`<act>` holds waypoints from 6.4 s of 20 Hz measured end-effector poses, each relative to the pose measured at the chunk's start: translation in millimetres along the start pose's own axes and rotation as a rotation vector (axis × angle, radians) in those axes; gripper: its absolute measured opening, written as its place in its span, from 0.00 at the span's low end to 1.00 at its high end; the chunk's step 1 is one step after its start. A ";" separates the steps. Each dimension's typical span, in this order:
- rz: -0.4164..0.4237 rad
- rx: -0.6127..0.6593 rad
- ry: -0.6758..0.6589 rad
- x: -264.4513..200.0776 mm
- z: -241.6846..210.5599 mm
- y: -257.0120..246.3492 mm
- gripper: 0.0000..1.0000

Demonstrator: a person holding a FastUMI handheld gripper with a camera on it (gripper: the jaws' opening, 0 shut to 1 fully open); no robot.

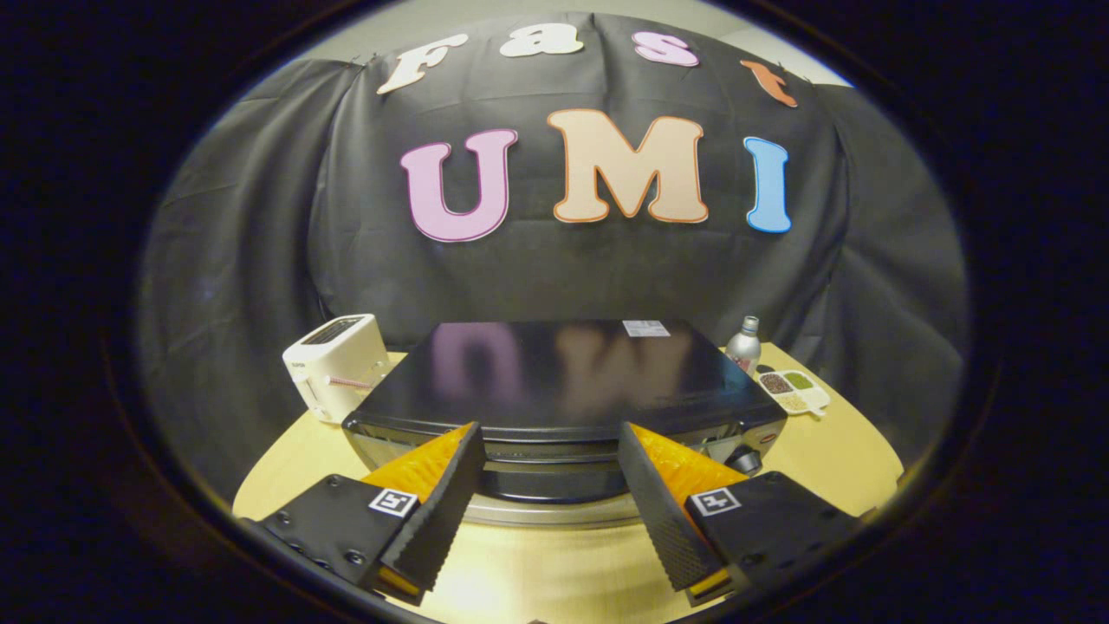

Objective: Open the toaster oven, put the food inside, and close the toaster oven door.

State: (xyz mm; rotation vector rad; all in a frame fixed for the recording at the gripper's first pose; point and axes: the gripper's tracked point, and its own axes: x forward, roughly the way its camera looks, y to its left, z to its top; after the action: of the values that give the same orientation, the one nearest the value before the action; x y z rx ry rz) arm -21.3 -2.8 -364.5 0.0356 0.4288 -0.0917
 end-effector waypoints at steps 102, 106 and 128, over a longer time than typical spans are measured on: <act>-0.176 0.312 0.385 -69.3 -144.8 -197.5 0.47; -0.108 0.320 0.390 -70.2 -140.9 -141.4 0.47; -0.177 0.771 0.224 52.3 -99.5 13.6 0.47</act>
State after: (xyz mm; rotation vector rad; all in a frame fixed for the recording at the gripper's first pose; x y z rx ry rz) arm -13.8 11.8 -476.5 0.7733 0.5997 -0.4265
